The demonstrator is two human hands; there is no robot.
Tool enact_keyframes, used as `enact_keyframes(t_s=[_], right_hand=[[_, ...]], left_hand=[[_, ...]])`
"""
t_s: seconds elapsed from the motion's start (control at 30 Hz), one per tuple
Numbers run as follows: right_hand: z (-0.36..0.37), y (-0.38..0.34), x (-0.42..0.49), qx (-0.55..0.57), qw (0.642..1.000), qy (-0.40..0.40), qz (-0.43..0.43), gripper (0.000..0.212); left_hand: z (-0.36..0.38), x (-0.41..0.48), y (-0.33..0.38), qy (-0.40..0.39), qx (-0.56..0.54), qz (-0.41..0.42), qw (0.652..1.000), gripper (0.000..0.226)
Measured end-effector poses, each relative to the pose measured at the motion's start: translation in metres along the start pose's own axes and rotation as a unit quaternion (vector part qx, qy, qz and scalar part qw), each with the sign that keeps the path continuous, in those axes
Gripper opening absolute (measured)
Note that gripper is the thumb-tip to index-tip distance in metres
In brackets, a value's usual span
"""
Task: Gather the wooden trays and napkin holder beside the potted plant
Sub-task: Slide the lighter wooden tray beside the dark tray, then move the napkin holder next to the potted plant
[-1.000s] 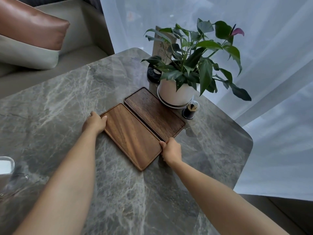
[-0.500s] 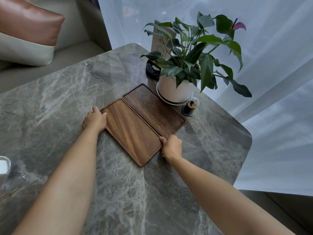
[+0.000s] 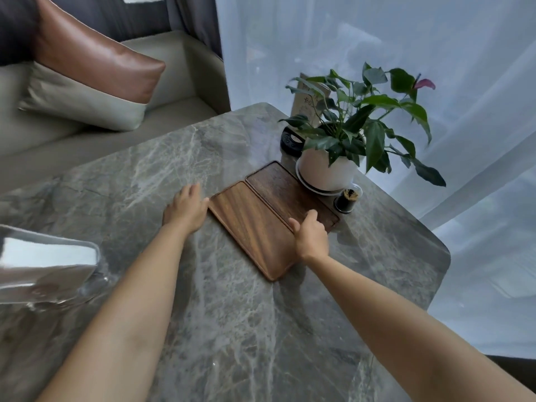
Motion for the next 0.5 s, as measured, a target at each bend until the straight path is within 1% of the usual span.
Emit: enact_keyframes(t_s=[0.07, 0.13, 0.2, 0.37, 0.5], right_hand=[[0.0, -0.028, -0.007, -0.006, 0.999, -0.001, -0.053, 0.046], [0.002, -0.06, -0.018, -0.031, 0.991, -0.006, -0.13, 0.057], [0.005, -0.094, -0.033, -0.039, 0.978, -0.024, -0.203, 0.068], [0.021, -0.174, -0.079, -0.072, 0.931, -0.079, -0.35, 0.082], [0.047, -0.216, -0.12, -0.101, 0.893, -0.125, -0.421, 0.088]], left_hand=[[-0.022, -0.017, -0.003, 0.037, 0.022, 0.044, 0.998, 0.055], [-0.045, -0.033, -0.009, 0.08, 0.055, 0.084, 0.992, 0.06], [-0.069, -0.051, -0.021, 0.12, 0.076, 0.097, 0.985, 0.062], [-0.126, -0.099, -0.078, 0.174, 0.09, 0.044, 0.98, 0.066], [-0.155, -0.138, -0.142, 0.185, 0.088, -0.016, 0.979, 0.074]])
Point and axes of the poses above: each hand's wrist, its own x-axis towards the middle knuckle, its own z-axis out of the palm, y = z × x, the point moved 2 cm from there along x, towards the middle knuckle
